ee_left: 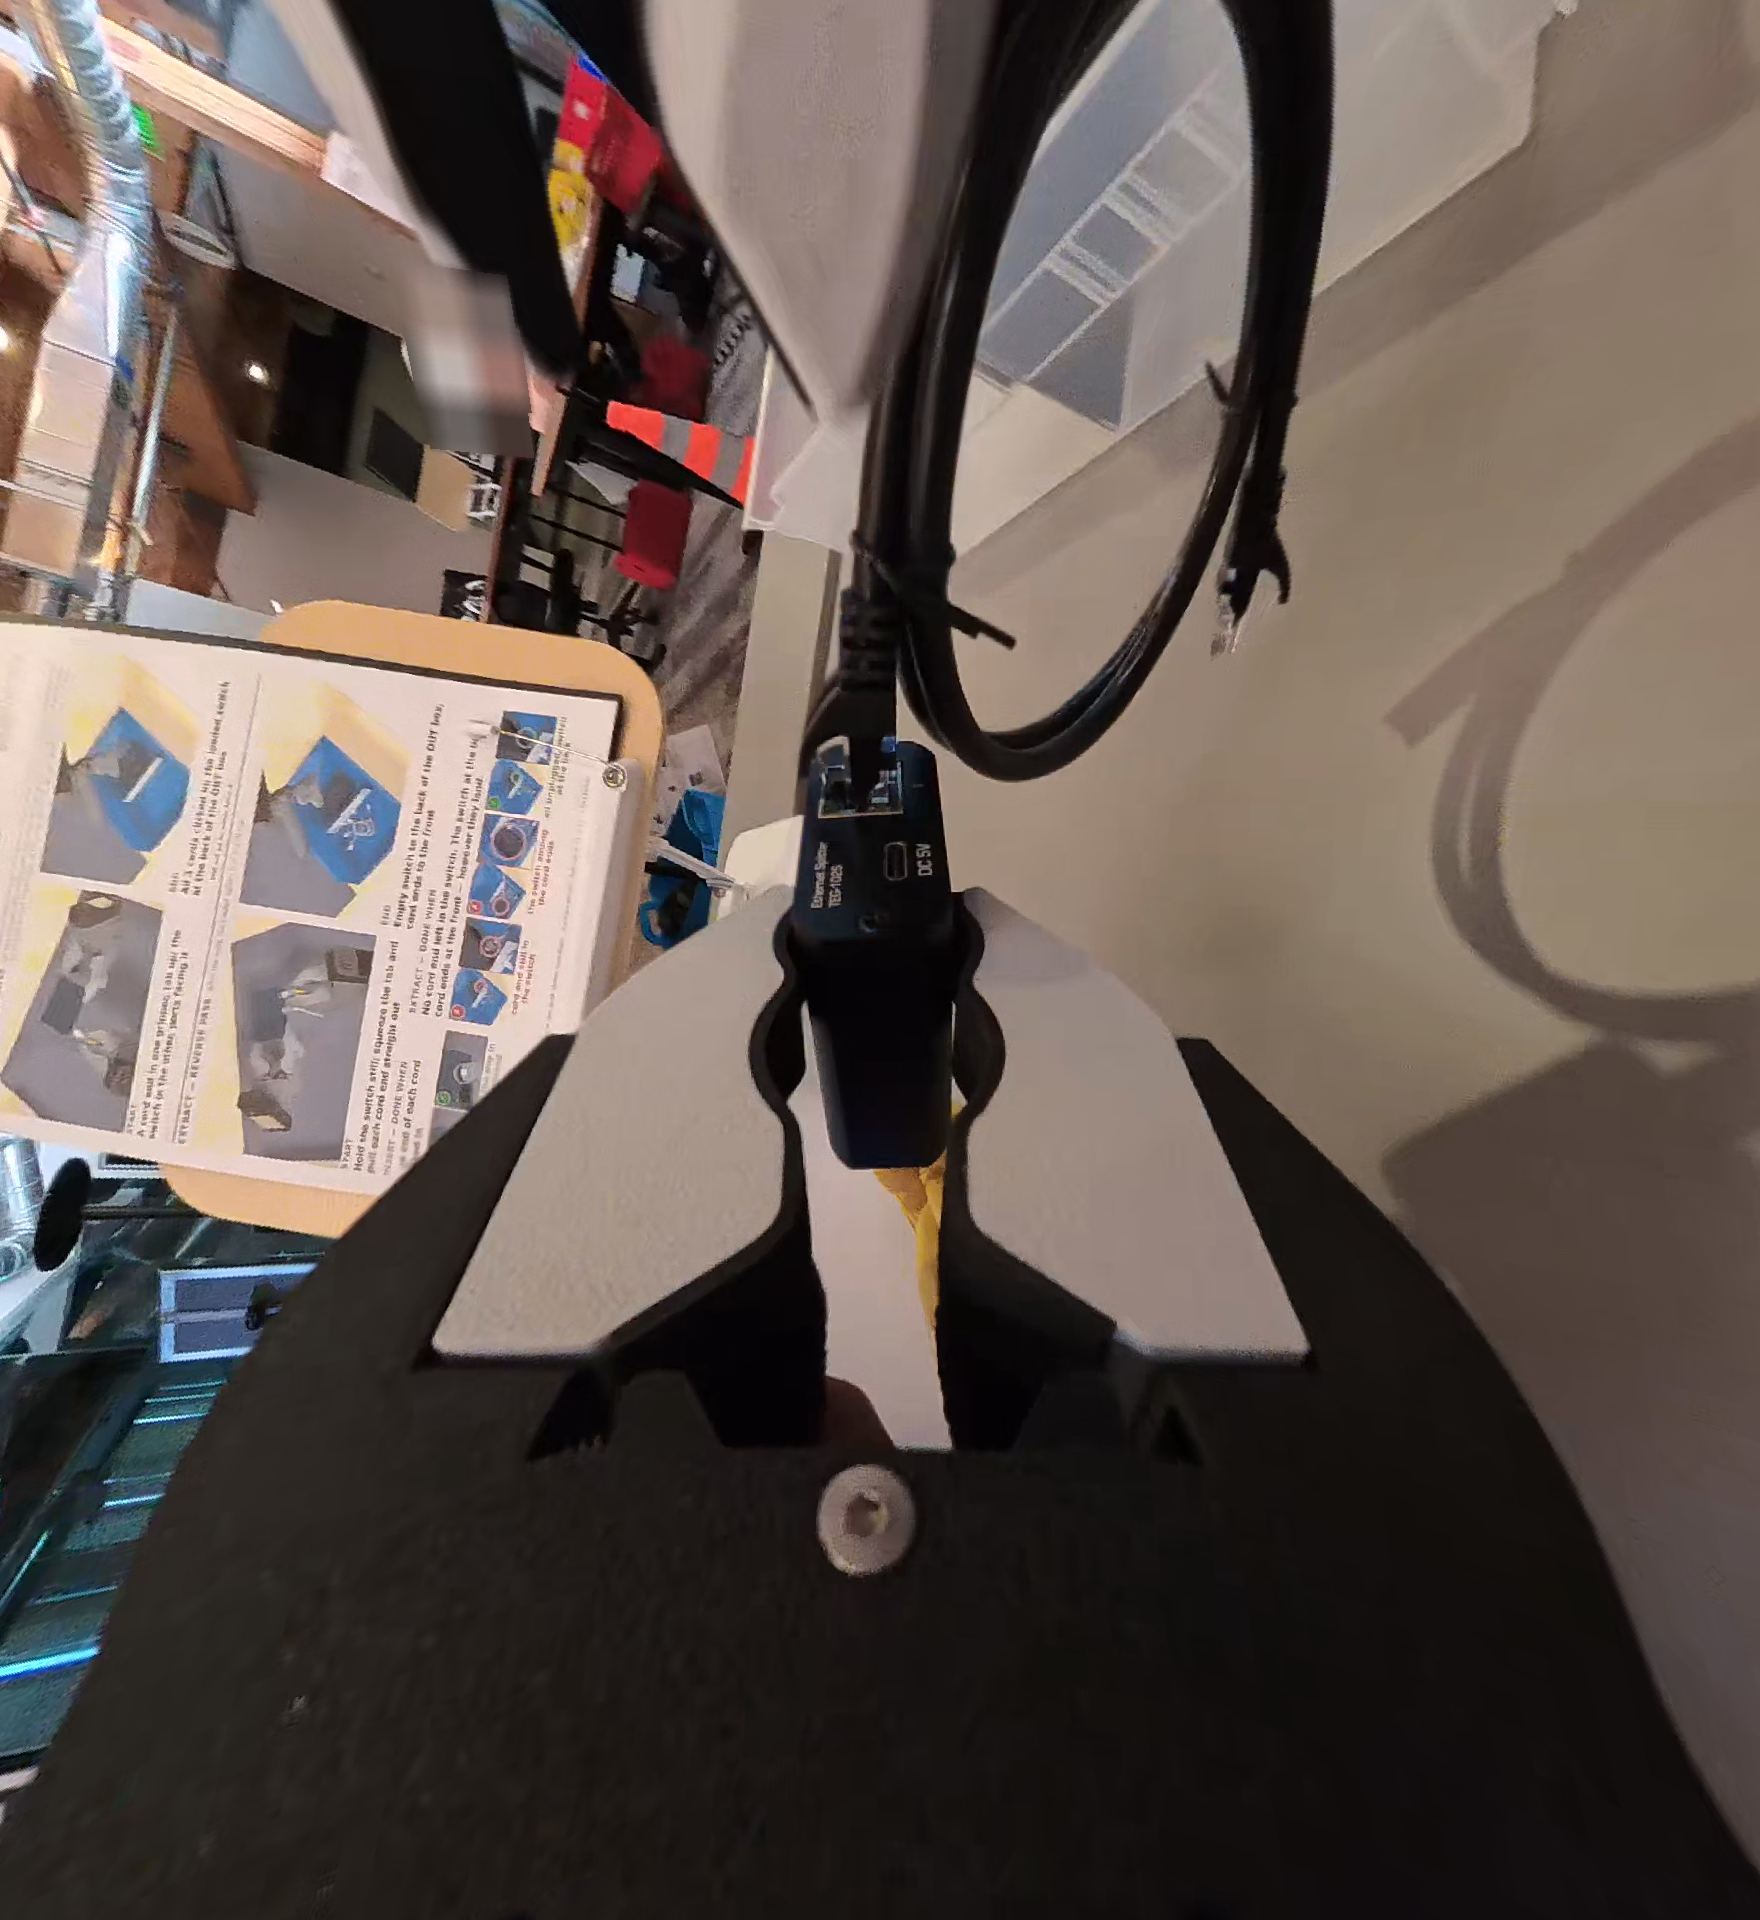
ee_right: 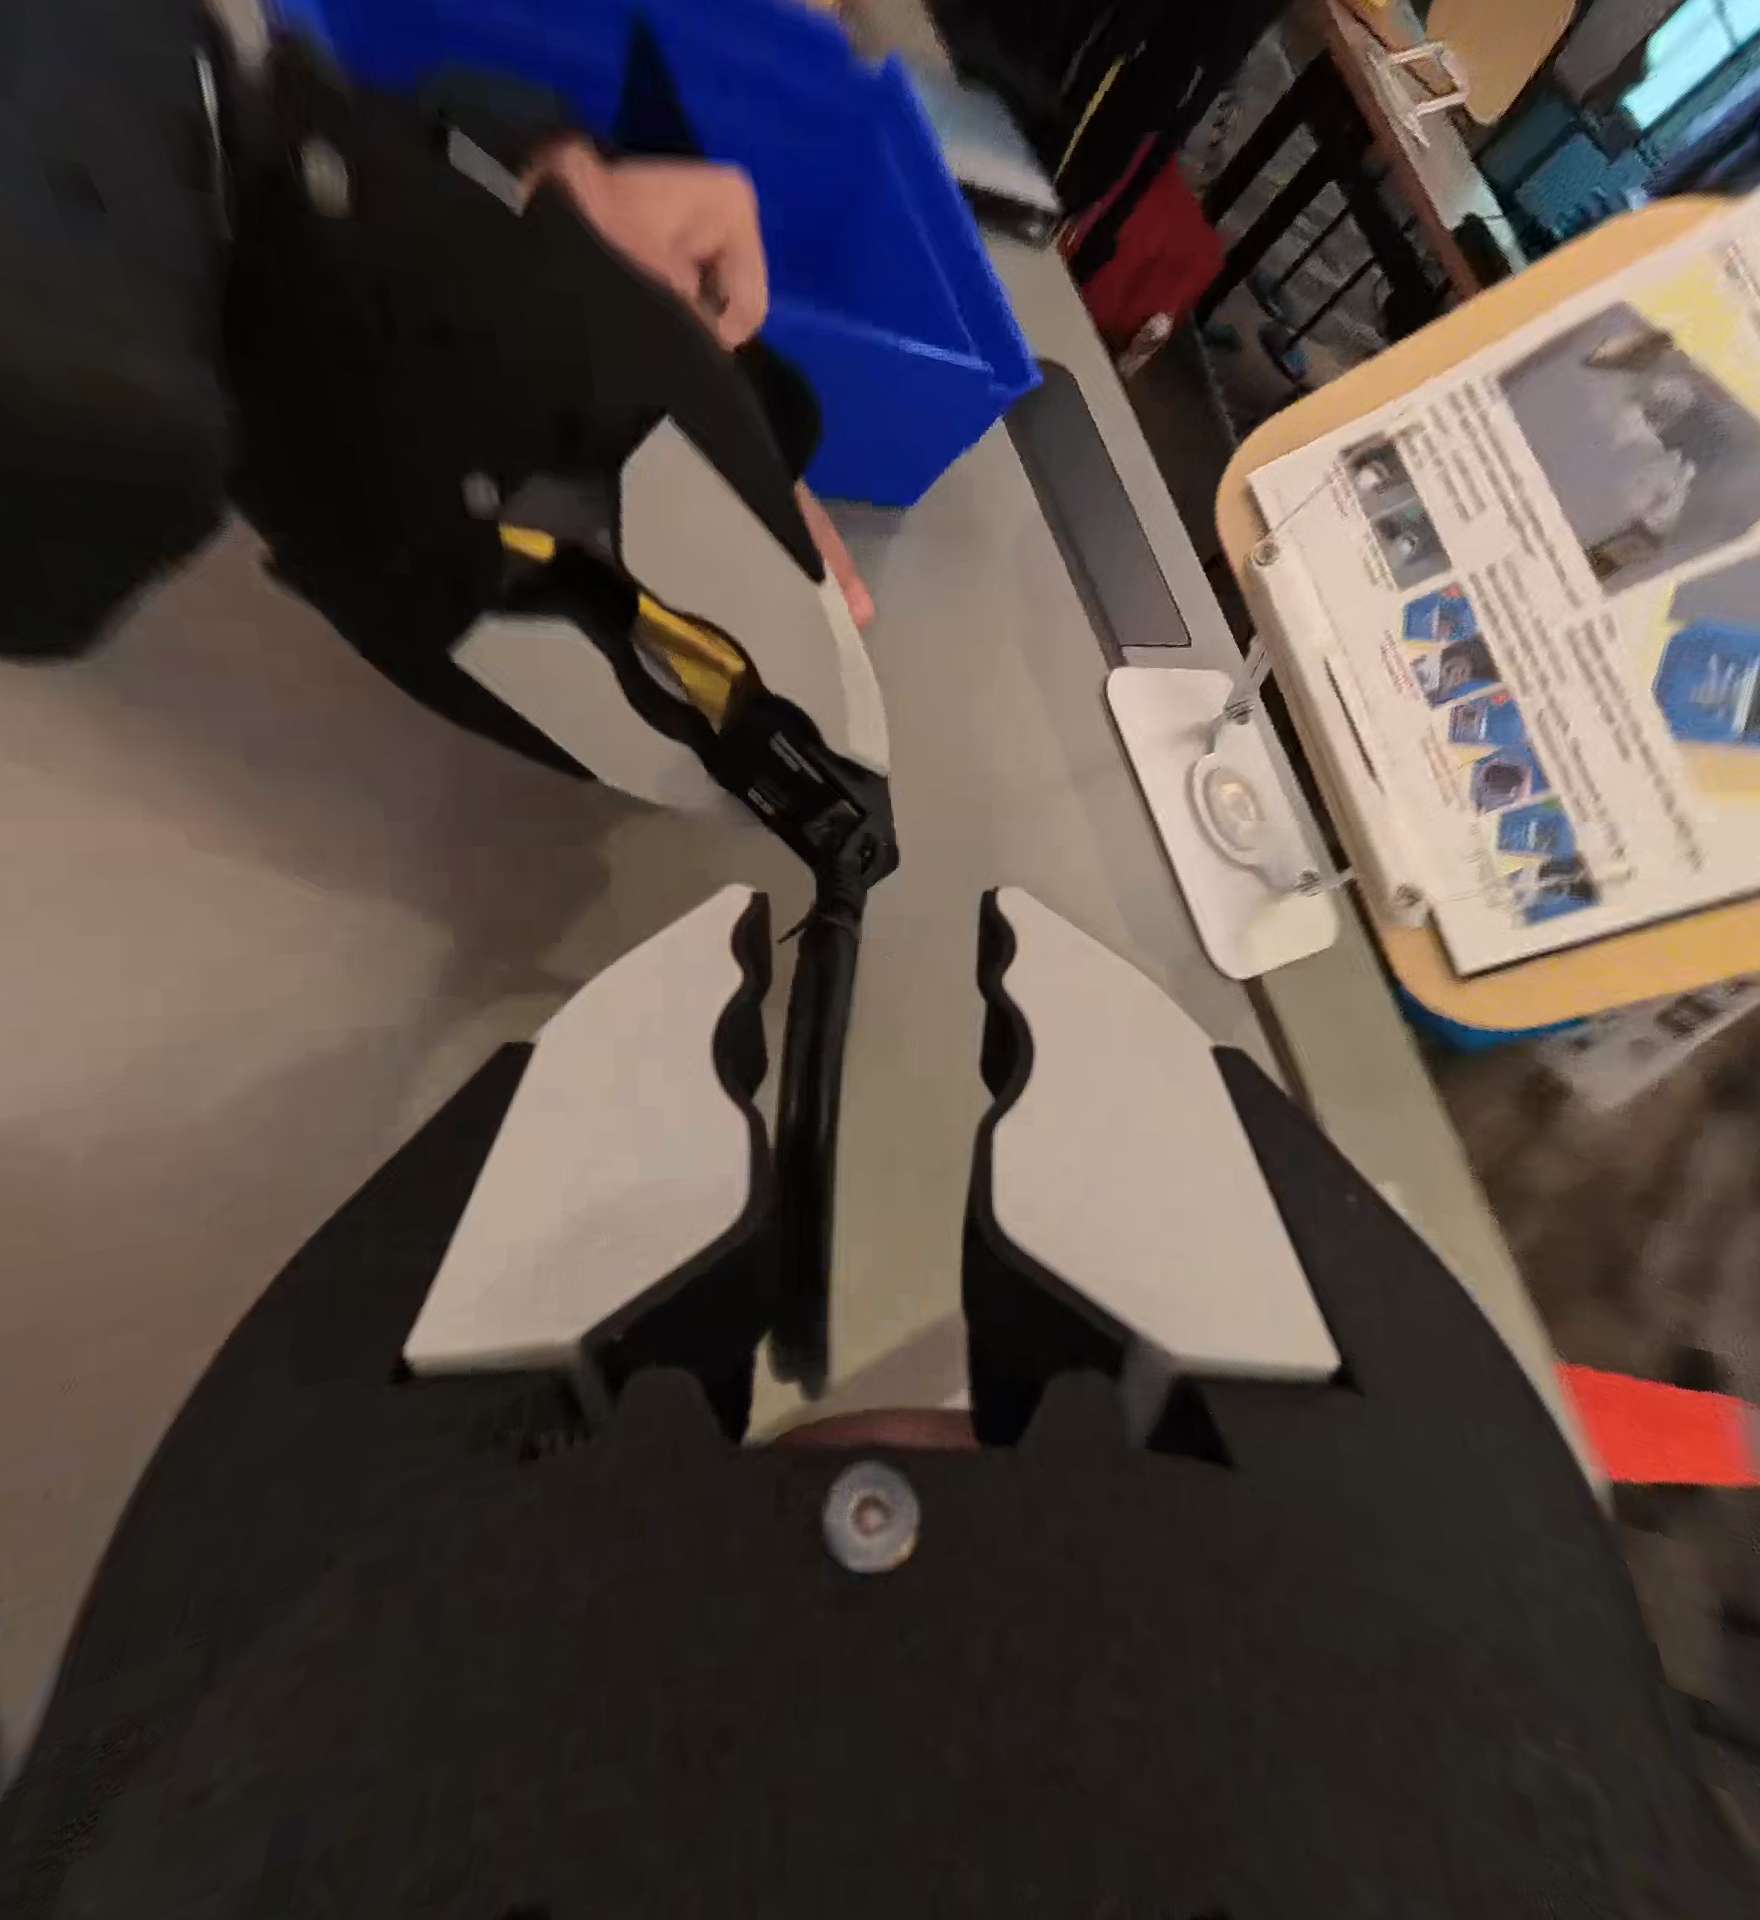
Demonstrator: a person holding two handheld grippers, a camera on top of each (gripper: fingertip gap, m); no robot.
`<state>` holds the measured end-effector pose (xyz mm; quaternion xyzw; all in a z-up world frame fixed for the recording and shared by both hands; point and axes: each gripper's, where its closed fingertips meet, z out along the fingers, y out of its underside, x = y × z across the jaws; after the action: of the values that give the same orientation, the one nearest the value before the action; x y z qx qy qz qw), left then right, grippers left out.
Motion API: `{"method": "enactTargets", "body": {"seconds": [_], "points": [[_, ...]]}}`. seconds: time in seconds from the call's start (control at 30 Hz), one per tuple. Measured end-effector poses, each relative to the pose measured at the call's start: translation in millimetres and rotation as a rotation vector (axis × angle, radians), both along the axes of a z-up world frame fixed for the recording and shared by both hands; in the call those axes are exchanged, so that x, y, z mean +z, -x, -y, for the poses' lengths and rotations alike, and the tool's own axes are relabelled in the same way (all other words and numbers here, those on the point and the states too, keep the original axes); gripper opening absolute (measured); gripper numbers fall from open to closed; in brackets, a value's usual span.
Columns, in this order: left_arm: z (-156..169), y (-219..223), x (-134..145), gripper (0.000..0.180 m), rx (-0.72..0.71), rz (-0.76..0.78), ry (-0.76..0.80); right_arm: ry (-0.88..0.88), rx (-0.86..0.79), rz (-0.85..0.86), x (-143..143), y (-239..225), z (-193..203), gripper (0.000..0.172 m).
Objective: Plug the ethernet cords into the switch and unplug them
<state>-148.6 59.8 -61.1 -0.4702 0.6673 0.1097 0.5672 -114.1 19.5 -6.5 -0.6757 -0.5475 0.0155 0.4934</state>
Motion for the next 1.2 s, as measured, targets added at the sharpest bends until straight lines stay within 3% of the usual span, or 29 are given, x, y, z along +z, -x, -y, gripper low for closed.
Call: {"method": "enactTargets", "body": {"seconds": [0.23,0.37,0.5,0.8,1.03,1.2], "points": [[11.2,-0.3,-0.2,0.024,0.002,-0.034,0.090,-0.063,0.155,0.349,-38.1,16.5,-21.0,0.035],[12.2,0.2,-1.9,0.024,0.027,-0.068,0.078,-0.203,0.208,0.368,-41.3,19.3,-21.1,0.015],[13.4,-1.0,0.0,0.024,0.028,-0.087,0.033,-0.331,0.213,0.381,-39.2,17.8,-21.3,0.012],[12.0,0.3,-0.8,0.024,0.050,-0.125,-0.009,-0.359,0.218,0.422,-46.7,19.2,-29.5,0.014],[15.1,-2.9,-6.3,0.025,0.043,-0.086,0.052,-0.199,0.255,0.422,-51.1,16.4,-24.5,0.012],[17.8,-8.5,-6.4,0.024,0.034,-0.058,0.079,-0.222,0.289,0.369,-52.0,11.9,-20.3,0.011]]}}
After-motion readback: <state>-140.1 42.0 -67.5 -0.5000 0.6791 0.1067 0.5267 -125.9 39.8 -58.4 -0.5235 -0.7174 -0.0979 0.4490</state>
